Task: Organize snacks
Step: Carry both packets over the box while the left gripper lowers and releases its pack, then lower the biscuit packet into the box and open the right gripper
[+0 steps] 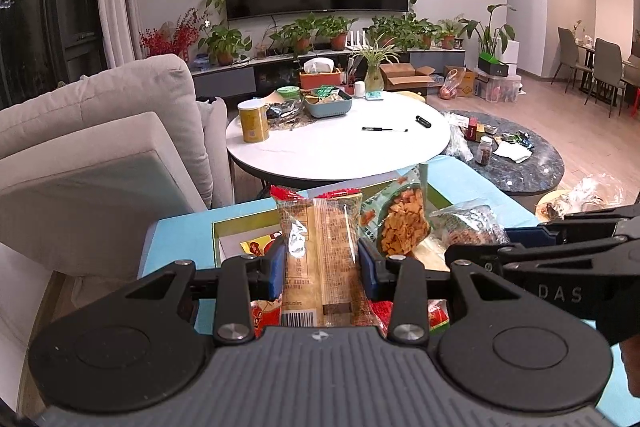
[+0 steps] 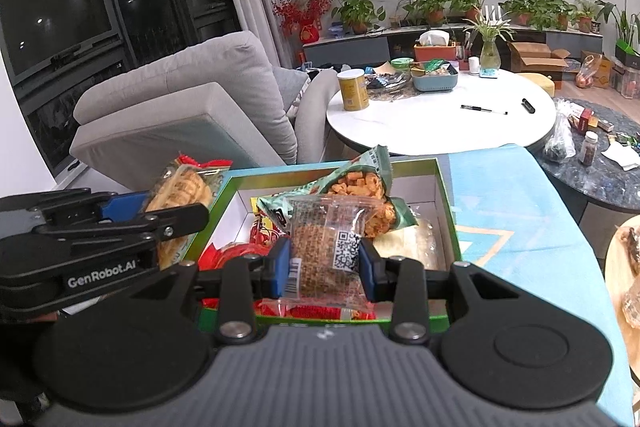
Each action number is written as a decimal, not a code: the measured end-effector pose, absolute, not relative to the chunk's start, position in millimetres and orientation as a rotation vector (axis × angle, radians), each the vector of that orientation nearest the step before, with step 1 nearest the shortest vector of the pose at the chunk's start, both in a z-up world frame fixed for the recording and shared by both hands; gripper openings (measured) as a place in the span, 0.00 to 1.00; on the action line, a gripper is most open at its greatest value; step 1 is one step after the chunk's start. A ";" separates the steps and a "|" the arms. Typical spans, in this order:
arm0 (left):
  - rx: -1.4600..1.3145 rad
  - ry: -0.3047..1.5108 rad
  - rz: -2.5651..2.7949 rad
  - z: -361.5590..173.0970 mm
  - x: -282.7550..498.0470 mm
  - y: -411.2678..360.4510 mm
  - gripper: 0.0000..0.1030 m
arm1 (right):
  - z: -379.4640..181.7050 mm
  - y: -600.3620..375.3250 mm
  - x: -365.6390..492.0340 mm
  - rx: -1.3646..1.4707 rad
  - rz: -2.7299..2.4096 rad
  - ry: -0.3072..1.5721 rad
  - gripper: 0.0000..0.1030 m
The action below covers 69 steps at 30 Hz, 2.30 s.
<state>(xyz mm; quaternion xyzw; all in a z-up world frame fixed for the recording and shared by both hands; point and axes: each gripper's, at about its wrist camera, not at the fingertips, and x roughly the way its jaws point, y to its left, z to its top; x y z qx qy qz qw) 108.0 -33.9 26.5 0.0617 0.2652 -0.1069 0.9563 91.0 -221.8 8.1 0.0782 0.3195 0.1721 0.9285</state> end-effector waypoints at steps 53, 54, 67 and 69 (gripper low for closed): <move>0.062 0.621 -0.108 -5.3 144.2 -9.8 0.65 | -11.6 -214.8 125.8 0.176 0.329 0.735 0.77; 0.061 0.618 -0.112 -4.2 139.1 -9.9 0.65 | -10.4 -216.1 122.5 0.181 0.330 0.733 0.77; 0.080 0.628 -0.195 -1.7 85.7 -19.4 0.65 | -0.5 -226.9 82.9 0.222 0.348 0.733 0.77; 0.083 0.640 -0.210 -4.2 81.5 -20.7 0.65 | -2.3 -228.6 78.7 0.231 0.349 0.743 0.77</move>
